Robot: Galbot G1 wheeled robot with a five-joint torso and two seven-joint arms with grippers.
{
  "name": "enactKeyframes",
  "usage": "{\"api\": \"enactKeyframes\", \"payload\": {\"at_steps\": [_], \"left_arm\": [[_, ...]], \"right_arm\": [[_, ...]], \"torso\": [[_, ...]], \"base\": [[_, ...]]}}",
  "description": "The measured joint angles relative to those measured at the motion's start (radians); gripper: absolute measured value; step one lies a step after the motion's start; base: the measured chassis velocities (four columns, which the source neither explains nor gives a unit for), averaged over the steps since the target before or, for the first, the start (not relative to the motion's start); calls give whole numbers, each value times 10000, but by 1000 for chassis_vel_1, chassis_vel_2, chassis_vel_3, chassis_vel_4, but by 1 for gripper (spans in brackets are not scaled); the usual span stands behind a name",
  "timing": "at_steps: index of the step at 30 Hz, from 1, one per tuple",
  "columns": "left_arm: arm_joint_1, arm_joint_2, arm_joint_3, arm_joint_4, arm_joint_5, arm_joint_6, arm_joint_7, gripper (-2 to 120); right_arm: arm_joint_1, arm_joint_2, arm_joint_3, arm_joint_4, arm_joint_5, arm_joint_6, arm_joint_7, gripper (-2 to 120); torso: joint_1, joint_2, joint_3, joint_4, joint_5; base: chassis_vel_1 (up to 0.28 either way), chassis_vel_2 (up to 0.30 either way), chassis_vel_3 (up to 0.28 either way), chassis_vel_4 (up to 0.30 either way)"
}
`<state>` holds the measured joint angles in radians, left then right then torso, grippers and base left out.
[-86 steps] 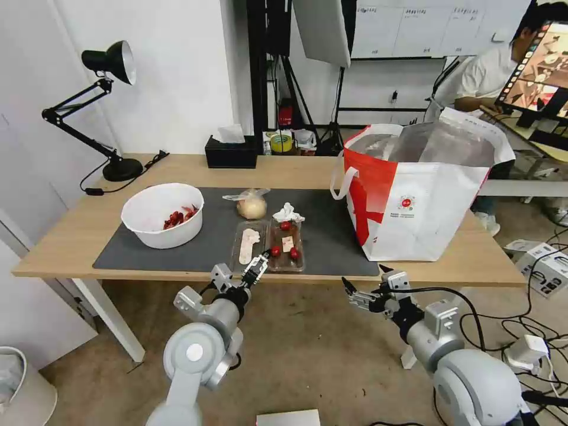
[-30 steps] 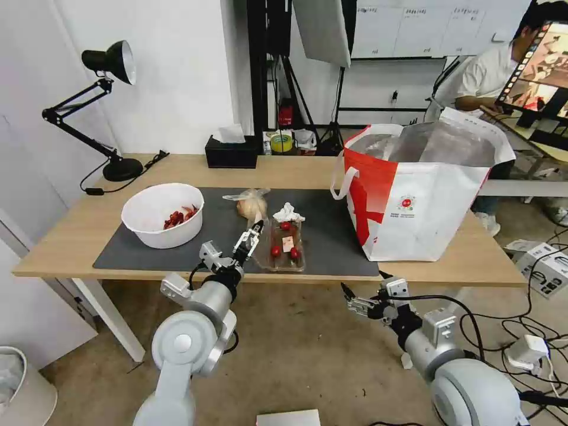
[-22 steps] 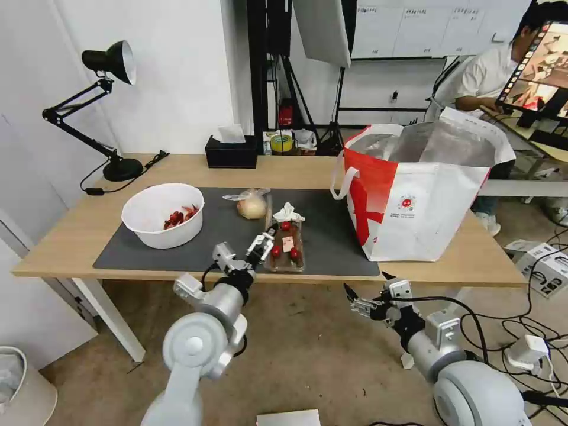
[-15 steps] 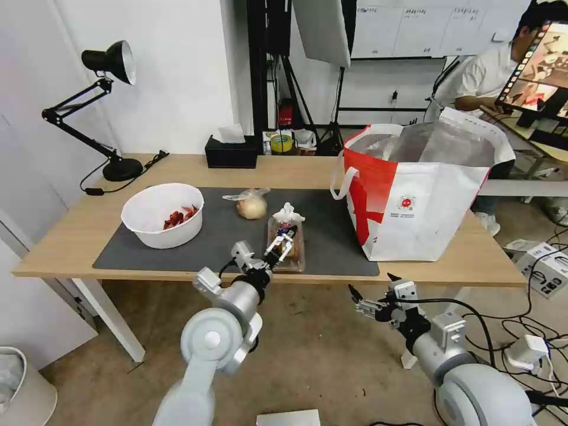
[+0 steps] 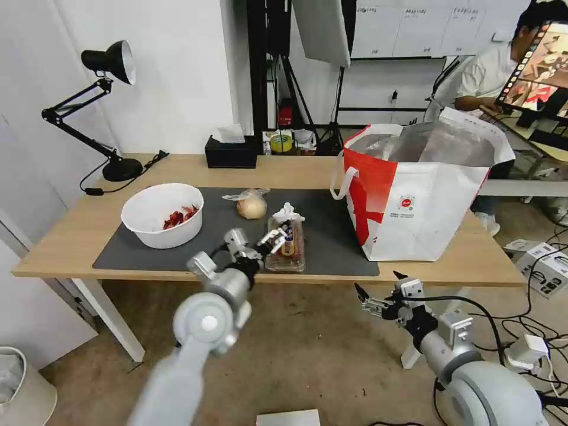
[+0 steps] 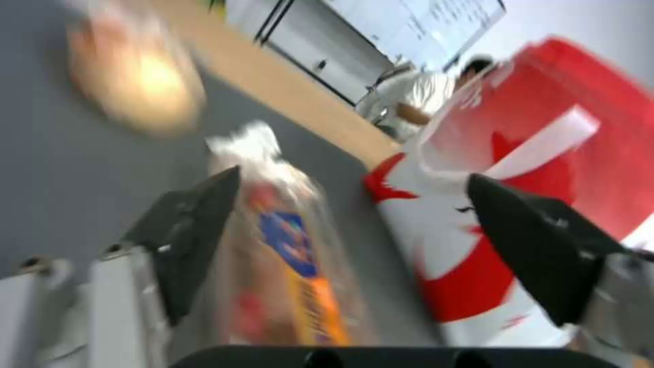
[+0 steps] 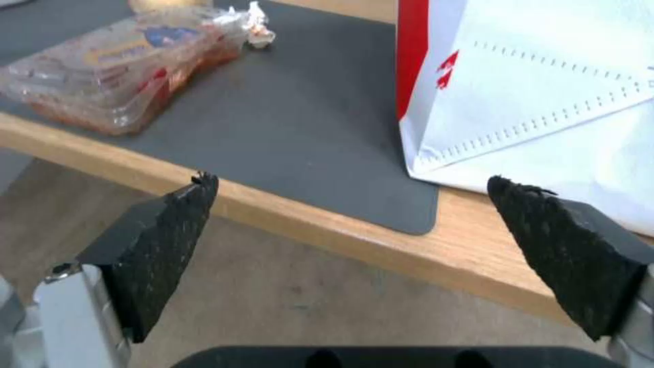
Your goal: Pick up the trash from the table and place it into the takeout bag.
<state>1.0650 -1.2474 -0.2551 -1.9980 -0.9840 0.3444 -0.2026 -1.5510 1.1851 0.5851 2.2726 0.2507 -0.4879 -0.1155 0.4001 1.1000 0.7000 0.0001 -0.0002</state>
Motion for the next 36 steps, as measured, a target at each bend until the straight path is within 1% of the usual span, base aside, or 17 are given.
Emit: {"api": "enactKeyframes", "payload": {"at_steps": [1, 2, 3, 4, 6, 8, 11, 13, 15, 16, 18, 19, 21, 22, 26, 28, 36], "left_arm": [[0, 0, 0, 0, 0, 0, 0, 81], [-24, 578, 63, 167, 1079, -329, 850, 76], [-28, 941, 161, 271, 1732, -575, 1402, 71], [-28, 941, 161, 271, 1732, -575, 1402, 71], [-28, 1446, 381, 409, 2514, -932, 2024, 63], [-28, 1541, 447, 433, 2643, -997, 2117, 61], [93, 2210, 866, 595, 3642, -1529, 2918, 42], [111, 2235, 913, 609, 3729, -1573, 3005, 39], [115, 2239, 999, 669, 3901, -1669, 3198, 27], [115, 2239, 999, 669, 3901, -1669, 3198, 27], [45, 2226, 1129, 782, 4133, -1817, 3269, 19], [45, 2226, 1129, 782, 4133, -1817, 3269, 19], [-93, 2226, 1324, 896, 4325, -1927, 3298, 11], [-284, 2191, 1638, 1052, 4516, -2050, 3347, 3], [-384, 2046, 1841, 1298, 4661, -2205, 3366, 0], [-468, 1926, 1919, 1513, 4761, -2367, 3365, 0], [-693, 1886, 1969, 1890, 4968, -2481, 3485, 0]], "right_arm": [[0, 0, 0, 0, 0, 0, 0, 100], [63, -58, -5, -10, 335, 0, 90, 100], [117, -103, -17, -10, 758, -12, 207, 100], [117, -103, -17, -10, 758, -12, 207, 100], [202, -166, -19, 5, 1555, -65, 404, 100], [221, -178, -18, 8, 1733, -76, 450, 100], [535, -231, -18, 12, 3497, -118, 970, 100], [580, -231, -18, 12, 3714, -120, 1053, 100], [646, -204, -15, 12, 3988, -119, 1183, 100], [646, -204, -15, 12, 3988, -119, 1183, 100], [660, -177, -20, 35, 4535, -135, 1313, 100], [660, -177, -20, 35, 4535, -135, 1313, 100], [671, -128, -18, 194, 5616, -243, 1615, 100], [695, -35, 61, 294, 6438, -294, 1808, 100], [875, 37, 133, 273, 7016, -294, 1922, 100], [988, 45, 170, 246, 7612, -293, 2014, 100], [1203, 130, 157, 140, 8240, -286, 2059, 100]], "torso": [[0, 0, 0, 0, 0], [-1, -1, 0, 0, 0], [0, 0, 0, 1, -1], [0, 0, 0, 1, -1], [0, 0, 0, 0, -1], [0, -1, 0, 0, 0], [-1, -1, 0, 0, 2], [-1, -1, 0, 1, 0], [-1, -1, 0, -1, 1], [-1, -1, 0, -1, 1], [-1, 0, 0, 0, 1], [-1, 0, 0, 0, 1], [-1, -1, 0, 0, 1], [-2, 0, -1, -3, 1], [-2, -1, -1, -3, 3], [-1, -1, -1, -1, 2], [-1, -1, -1, -2, 2]], "base": [[0, 0, 0, 0], [0, 0, 0, 0], [0, 0, 0, 0], [0, 0, 0, 0], [0, 0, 0, 0], [0, 0, 0, 0], [0, 0, 0, 0], [0, 0, 0, 0], [0, 0, 0, 0], [0, 0, 0, 0], [0, 0, 0, 0], [0, 0, 0, 0], [0, 0, 0, 0], [0, 0, 0, 0], [0, 0, 0, 0], [0, 0, 0, 0], [0, 0, 0, 0]]}}
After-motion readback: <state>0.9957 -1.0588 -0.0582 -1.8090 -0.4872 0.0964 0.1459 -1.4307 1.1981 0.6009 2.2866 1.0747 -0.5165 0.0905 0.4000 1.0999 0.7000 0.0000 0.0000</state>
